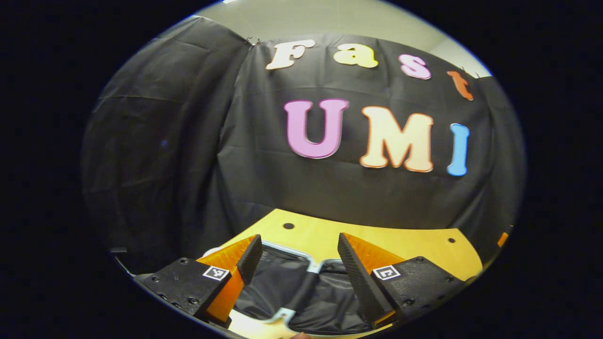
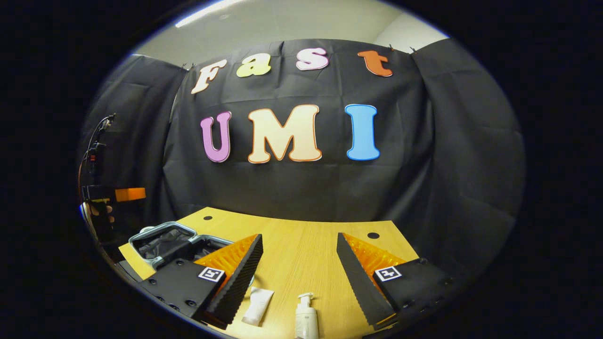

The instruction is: First open the suitcase, pack the skin care products into it, and then close the suitcase.

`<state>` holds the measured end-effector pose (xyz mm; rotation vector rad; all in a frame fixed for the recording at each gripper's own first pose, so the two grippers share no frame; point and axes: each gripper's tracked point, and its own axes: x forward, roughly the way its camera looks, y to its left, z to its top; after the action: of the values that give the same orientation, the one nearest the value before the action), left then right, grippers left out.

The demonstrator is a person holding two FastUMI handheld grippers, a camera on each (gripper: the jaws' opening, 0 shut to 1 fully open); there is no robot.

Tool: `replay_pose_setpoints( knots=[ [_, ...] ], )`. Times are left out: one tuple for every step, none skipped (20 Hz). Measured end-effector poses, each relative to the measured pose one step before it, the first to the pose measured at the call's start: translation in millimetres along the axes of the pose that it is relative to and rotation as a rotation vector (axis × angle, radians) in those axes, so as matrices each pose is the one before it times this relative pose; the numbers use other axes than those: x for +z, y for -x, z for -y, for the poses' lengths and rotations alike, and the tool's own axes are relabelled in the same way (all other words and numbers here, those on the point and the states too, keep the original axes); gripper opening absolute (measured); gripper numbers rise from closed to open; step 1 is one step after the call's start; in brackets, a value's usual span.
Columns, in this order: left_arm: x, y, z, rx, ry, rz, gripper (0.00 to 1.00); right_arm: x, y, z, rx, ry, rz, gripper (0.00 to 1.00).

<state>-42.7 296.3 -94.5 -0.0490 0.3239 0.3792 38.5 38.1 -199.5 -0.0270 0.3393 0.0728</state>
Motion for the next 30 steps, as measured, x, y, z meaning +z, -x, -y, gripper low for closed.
replay_pose_setpoints(
  knots=[
    [-3.37,10.91,20.35,-0.01453,-0.00989,0.00253,0.94,2.89,3.82,7.99,0.00192,-0.00699,0.01880,1.00],
    [-4.53,8.45,22.89,-0.02092,-0.01263,0.00051,0.94,2.10,4.05,7.80,0.00201,-0.00147,0.01199,1.00],
    [-4.46,7.19,20.14,-0.02523,-0.00768,-0.00308,0.95,-0.31,4.41,6.47,0.00446,0.00032,0.00996,1.00],
    [-10.67,6.85,25.68,-0.02908,-0.00641,-0.01427,0.94,-1.20,2.31,6.87,0.00427,0.00460,0.00230,1.00],
    [-11.78,3.98,21.30,-0.02841,-0.00900,-0.02684,0.94,-3.61,2.12,4.73,0.00920,0.00193,-0.00449,1.00],
    [-17.45,0.35,21.17,-0.02853,-0.01250,-0.03989,0.94,-2.51,2.58,4.87,0.00888,-0.00332,-0.00507,1.00],
    [-17.27,-0.07,24.39,-0.04680,-0.00995,-0.04031,0.94,-2.10,3.37,5.82,0.00615,-0.00506,-0.00288,1.00],
    [-16.13,2.21,16.29,-0.02471,-0.01227,-0.04303,0.94,-1.53,2.14,6.03,0.00199,-0.00326,-0.00332,1.00],
    [-12.78,-1.26,15.92,-0.02645,-0.01103,-0.02804,0.95,-2.70,1.96,5.07,0.00067,-0.00195,-0.00388,1.00],
    [-13.60,-2.37,14.47,-0.02090,-0.00098,-0.02994,0.95,-1.58,1.78,5.44,-0.00114,-0.00086,-0.00410,1.00],
    [-12.97,-3.14,11.15,-0.01397,0.00372,-0.03368,0.95,-1.74,1.12,4.70,-0.00093,-0.00125,-0.00304,1.00],
    [-10.55,-3.91,7.88,-0.01170,0.00254,-0.02640,0.95,-0.58,0.81,4.43,-0.00032,-0.00094,-0.00166,1.00],
    [-11.89,-3.38,7.15,-0.00655,0.00426,-0.03185,0.96,-1.06,1.68,3.98,-0.00284,0.00196,-0.00156,1.00],
    [-10.73,-2.87,6.79,-0.00841,-0.00010,-0.02490,0.96,-1.28,1.48,3.95,-0.00318,0.00348,-0.00195,1.00],
    [-8.99,-2.75,5.27,-0.00719,-0.00012,-0.02679,0.96,-1.95,1.99,3.22,-0.00274,0.00283,-0.00390,1.00],
    [-8.69,-2.11,5.61,-0.01047,-0.00158,-0.02405,0.96,-2.66,1.17,2.52,-0.00194,0.00132,-0.00636,1.00],
    [-8.23,-3.12,5.26,-0.00896,-0.00618,-0.01922,0.96,-3.99,0.65,1.51,-0.00058,-0.00054,-0.00780,1.00],
    [-9.25,-4.30,5.53,-0.00932,-0.00673,-0.03239,0.95,-4.40,0.01,0.78,-0.00030,-0.00249,-0.01155,0.99],
    [-8.86,-5.24,4.97,-0.00904,-0.00533,-0.03274,0.95,-4.54,-0.44,-0.93,0.00341,-0.00421,-0.01312,0.99],
    [-11.59,-6.76,4.96,-0.01149,-0.00560,-0.03800,0.95,-4.76,-0.80,-0.70,0.00356,-0.00455,-0.01298,0.99],
    [-11.73,-5.85,4.39,-0.00898,-0.00511,-0.04033,0.95,-6.98,-1.13,-1.32,0.00545,-0.00517,-0.02111,0.99],
    [-10.52,-6.20,2.16,-0.00215,-0.00204,-0.03920,0.95,-6.78,-0.82,-0.87,0.00375,-0.00761,-0.02347,0.99],
    [-8.96,-8.75,1.93,-0.00306,0.00120,-0.03808,0.96,-5.25,-0.36,-0.60,0.00170,-0.00873,-0.01577,0.99],
    [-6.95,-11.83,2.76,-0.00296,0.00009,-0.03780,0.95,-2.93,-0.12,-0.48,0.00033,-0.00602,-0.00960,0.99],
    [-4.50,-9.26,-0.24,0.00352,0.00102,-0.02262,0.95,-4.04,0.15,-0.30,-0.00046,-0.00136,-0.01035,0.99],
    [-3.94,-11.01,-0.58,-0.00403,0.00335,-0.02610,0.98,-3.71,-1.27,-1.19,0.00156,0.00168,-0.01115,0.99],
    [-2.77,-11.46,0.89,-0.00666,0.00821,-0.01997,0.96,-6.18,-1.84,-2.64,0.00578,0.00409,-0.01702,0.99],
    [-6.17,-6.86,-0.06,-0.00651,0.01211,-0.03354,0.96,-5.80,-1.50,-1.56,0.00392,0.00784,-0.01911,0.99],
    [-4.17,-8.47,0.49,-0.00812,0.00917,-0.03019,0.95,-6.50,-1.70,-1.65,0.00116,0.00868,-0.01915,0.99],
    [-4.30,-5.95,-2.63,0.00403,0.00938,-0.02173,0.94,-6.49,-1.22,-2.59,0.00343,0.00851,-0.02185,0.99]
  ],
)
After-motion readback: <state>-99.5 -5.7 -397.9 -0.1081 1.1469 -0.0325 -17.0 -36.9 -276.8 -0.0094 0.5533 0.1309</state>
